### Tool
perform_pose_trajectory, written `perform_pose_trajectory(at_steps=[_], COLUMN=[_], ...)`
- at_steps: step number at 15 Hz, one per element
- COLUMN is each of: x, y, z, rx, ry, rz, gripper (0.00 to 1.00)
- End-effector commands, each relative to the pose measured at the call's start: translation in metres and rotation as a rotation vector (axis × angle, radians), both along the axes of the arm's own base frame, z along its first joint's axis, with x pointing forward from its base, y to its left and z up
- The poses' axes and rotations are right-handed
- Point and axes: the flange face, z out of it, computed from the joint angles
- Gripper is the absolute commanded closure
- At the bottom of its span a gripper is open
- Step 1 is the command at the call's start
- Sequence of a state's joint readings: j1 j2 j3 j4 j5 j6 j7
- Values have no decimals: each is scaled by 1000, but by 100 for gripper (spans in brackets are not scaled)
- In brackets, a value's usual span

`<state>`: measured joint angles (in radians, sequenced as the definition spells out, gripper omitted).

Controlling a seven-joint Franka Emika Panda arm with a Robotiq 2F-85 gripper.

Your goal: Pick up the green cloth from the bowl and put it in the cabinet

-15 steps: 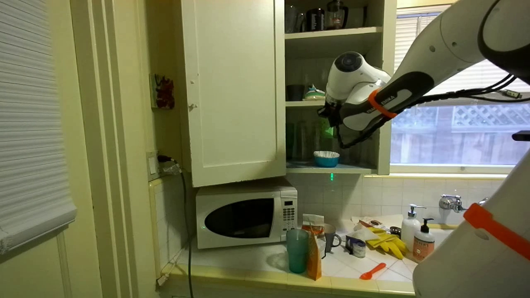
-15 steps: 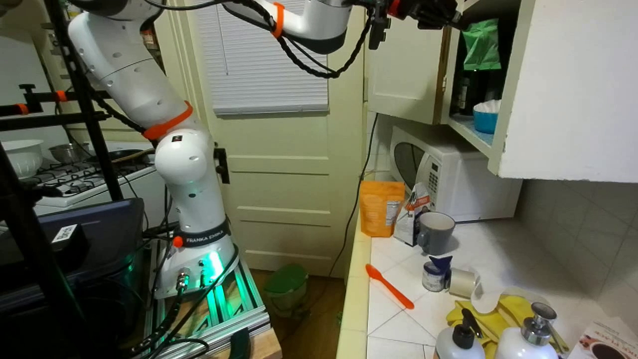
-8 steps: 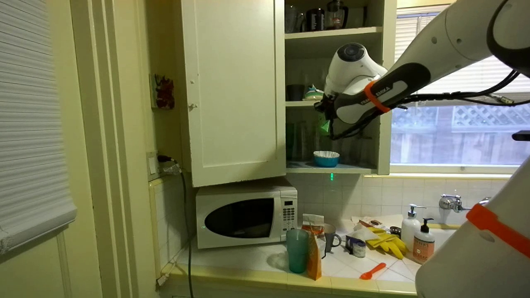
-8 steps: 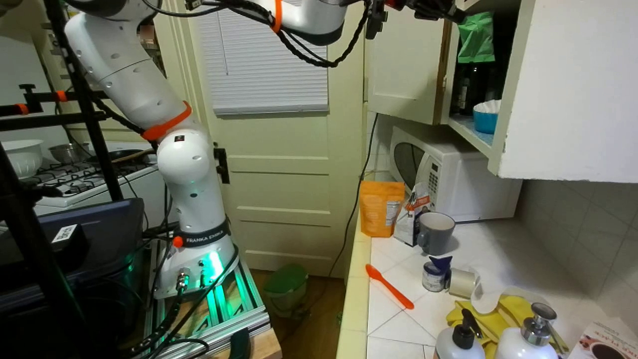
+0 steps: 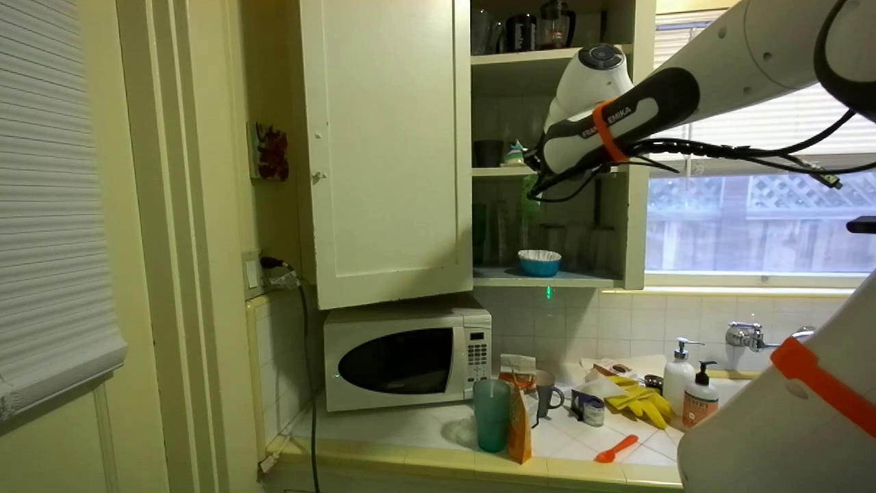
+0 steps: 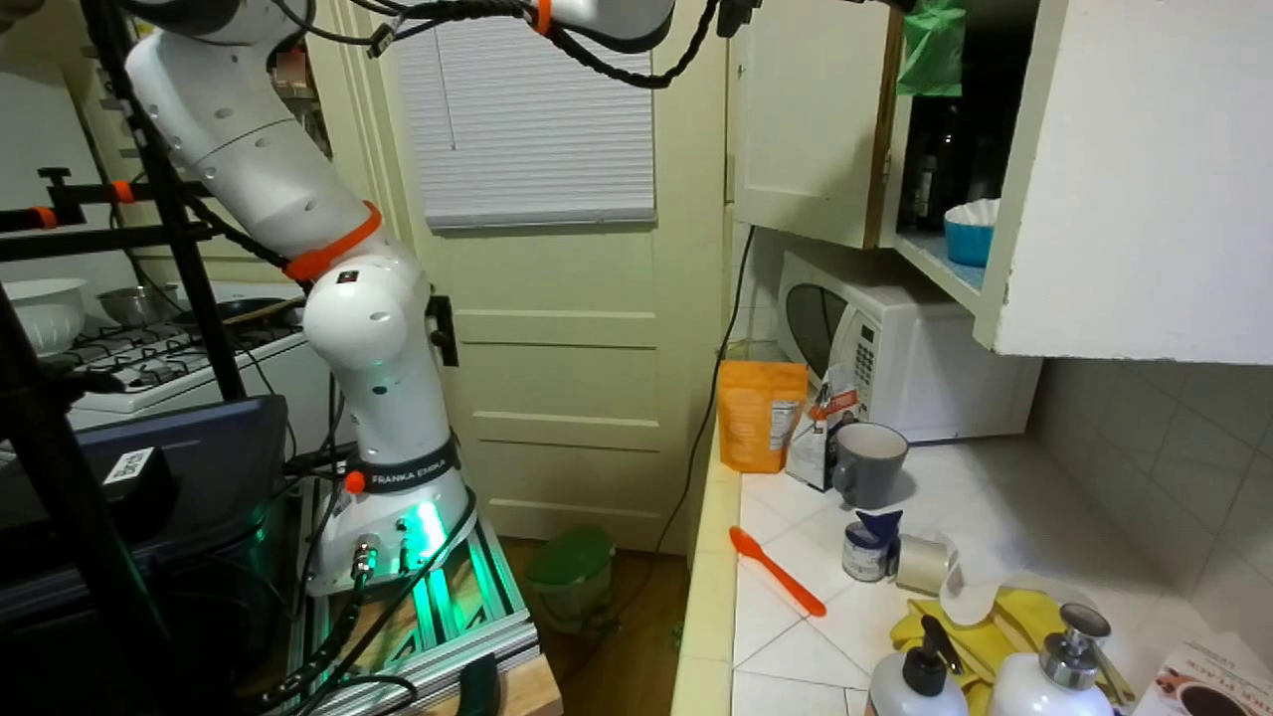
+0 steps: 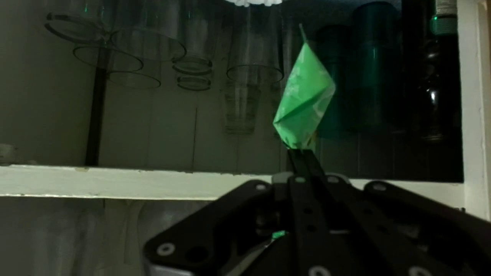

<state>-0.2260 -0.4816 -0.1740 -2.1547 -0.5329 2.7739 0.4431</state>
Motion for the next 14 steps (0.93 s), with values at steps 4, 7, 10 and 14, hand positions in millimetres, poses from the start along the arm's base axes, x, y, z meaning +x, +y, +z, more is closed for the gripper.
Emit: perform_pose_trajectory(at_steps=[4, 7, 10, 14], x=[-20, -27, -32, -37], y=[-1, 3, 3, 3], z=[18, 28, 39, 53], rx=[31, 36, 31, 19], ry=[14, -1, -34, -72], rz=[-28, -18, -20, -31], gripper=[100, 100, 100, 100])
